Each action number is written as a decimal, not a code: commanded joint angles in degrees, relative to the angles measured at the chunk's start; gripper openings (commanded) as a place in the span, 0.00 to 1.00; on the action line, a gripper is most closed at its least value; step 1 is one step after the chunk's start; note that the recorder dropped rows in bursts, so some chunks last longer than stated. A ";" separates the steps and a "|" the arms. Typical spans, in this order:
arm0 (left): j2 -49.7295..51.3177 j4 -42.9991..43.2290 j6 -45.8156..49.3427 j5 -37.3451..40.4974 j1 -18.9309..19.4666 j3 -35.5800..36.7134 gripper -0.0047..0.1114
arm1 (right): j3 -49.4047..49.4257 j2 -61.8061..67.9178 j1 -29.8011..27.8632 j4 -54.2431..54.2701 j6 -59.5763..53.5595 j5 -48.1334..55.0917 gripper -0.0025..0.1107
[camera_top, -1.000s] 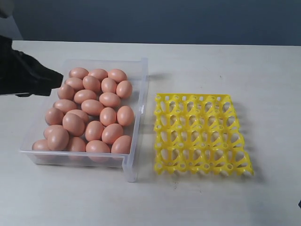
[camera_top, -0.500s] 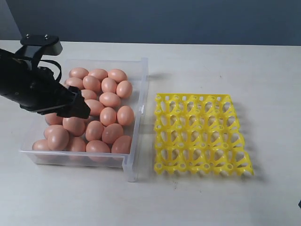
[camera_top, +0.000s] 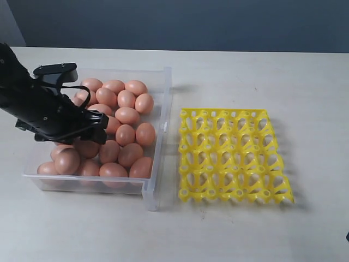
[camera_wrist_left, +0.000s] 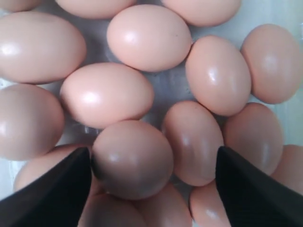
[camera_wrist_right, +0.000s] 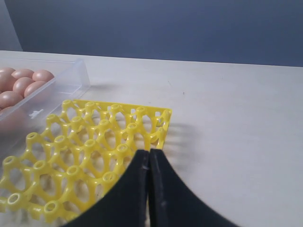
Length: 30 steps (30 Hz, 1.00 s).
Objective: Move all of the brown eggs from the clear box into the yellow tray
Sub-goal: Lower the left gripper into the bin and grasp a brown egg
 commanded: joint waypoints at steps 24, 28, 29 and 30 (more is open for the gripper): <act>4.05 -3.38 4.52 8.76 -0.02 -6.30 0.23 | -0.20 0.00 0.08 -0.10 -0.01 -0.59 0.03; 4.05 -3.49 6.98 10.04 -0.02 -8.18 0.05 | -0.20 0.00 0.08 -0.10 -0.01 -0.59 0.03; 3.88 -3.49 7.09 10.32 -0.02 -8.63 0.05 | -0.20 0.00 0.08 -0.10 -0.01 -0.59 0.03; 3.69 -3.49 7.09 10.31 -0.02 -8.87 0.05 | -0.20 0.00 0.08 -0.10 -0.01 -0.59 0.03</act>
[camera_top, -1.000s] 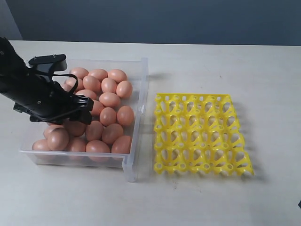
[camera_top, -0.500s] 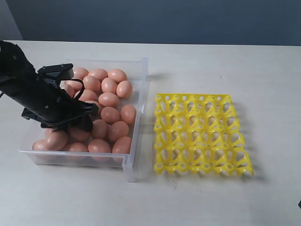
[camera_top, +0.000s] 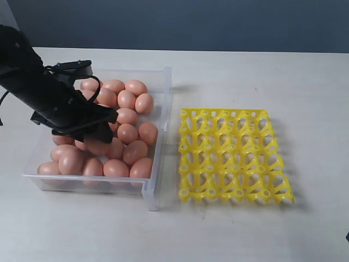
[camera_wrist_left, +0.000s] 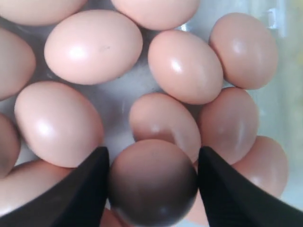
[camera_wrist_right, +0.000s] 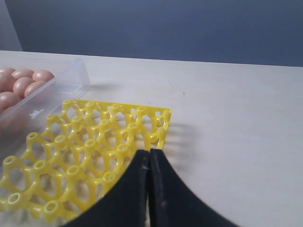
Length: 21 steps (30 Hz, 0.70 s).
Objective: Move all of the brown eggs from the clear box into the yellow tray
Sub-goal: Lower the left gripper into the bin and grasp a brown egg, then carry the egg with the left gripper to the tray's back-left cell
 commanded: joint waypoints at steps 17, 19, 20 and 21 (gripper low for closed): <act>-8.48 3.91 9.86 -6.06 -14.53 -11.50 0.04 | -0.20 0.00 0.08 -0.10 -0.01 -0.59 0.03; -8.25 5.42 10.17 -8.71 -18.56 -13.15 0.04 | -0.20 0.00 0.08 -0.10 -0.01 -0.59 0.03; -7.95 6.31 10.64 -9.59 -20.14 -13.86 0.04 | -0.20 0.00 0.08 -0.10 -0.01 -0.59 0.03; -7.28 7.33 11.25 -10.24 -21.97 -14.87 0.04 | -0.20 0.00 0.08 -0.10 -0.01 -0.59 0.03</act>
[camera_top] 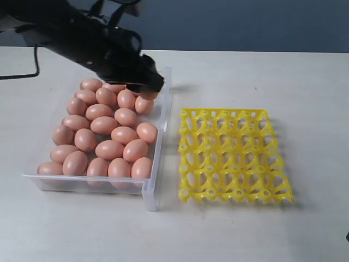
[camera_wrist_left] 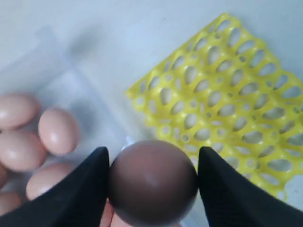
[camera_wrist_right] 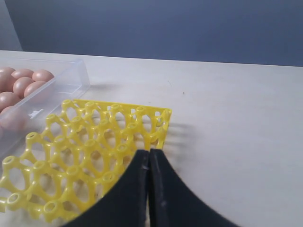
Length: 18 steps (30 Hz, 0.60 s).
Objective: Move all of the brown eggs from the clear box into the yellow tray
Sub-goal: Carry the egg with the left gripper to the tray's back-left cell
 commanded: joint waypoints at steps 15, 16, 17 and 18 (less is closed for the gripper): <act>23.71 15.41 0.62 -4.78 -12.18 -19.35 0.04 | -0.20 0.00 0.08 -0.10 -0.01 -0.59 0.03; 24.77 17.44 -1.08 -4.78 -12.18 -19.87 0.04 | -0.20 0.00 0.08 -0.10 -0.01 -0.59 0.03; 25.65 19.68 -3.04 -4.78 -12.18 -20.15 0.04 | -0.20 0.00 0.08 -0.10 -0.01 -0.59 0.03; 26.19 21.62 -4.64 -4.78 -12.18 -20.15 0.04 | -0.20 0.00 0.08 -0.10 -0.01 -0.59 0.03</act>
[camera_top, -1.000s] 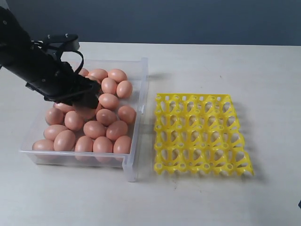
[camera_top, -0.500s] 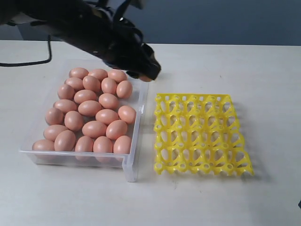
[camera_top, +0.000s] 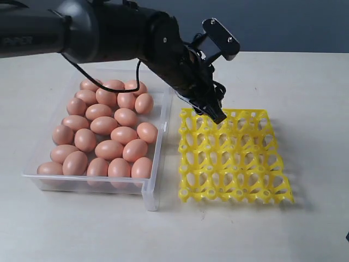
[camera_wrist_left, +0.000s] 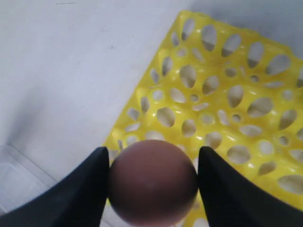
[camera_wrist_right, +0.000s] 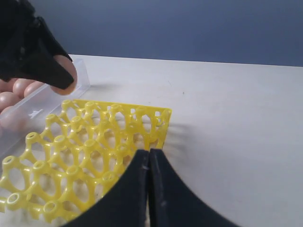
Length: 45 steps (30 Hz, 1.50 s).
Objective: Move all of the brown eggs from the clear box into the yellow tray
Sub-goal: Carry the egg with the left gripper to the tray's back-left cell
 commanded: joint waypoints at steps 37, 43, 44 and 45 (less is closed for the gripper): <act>9.22 9.40 -9.64 0.45 -0.43 -1.58 0.41 | -0.20 0.00 0.08 -0.10 -0.01 -0.59 0.03; 7.90 10.64 -9.64 0.69 -0.32 -1.58 0.58 | -0.20 0.00 0.08 -0.10 -0.01 -0.59 0.03; 7.74 10.62 -9.64 0.74 -0.21 -1.58 0.60 | -0.20 0.00 0.08 -0.10 -0.01 -0.59 0.03; 7.61 10.62 -9.64 0.74 -0.21 -1.58 0.61 | -0.20 0.00 0.08 -0.10 -0.01 -0.59 0.03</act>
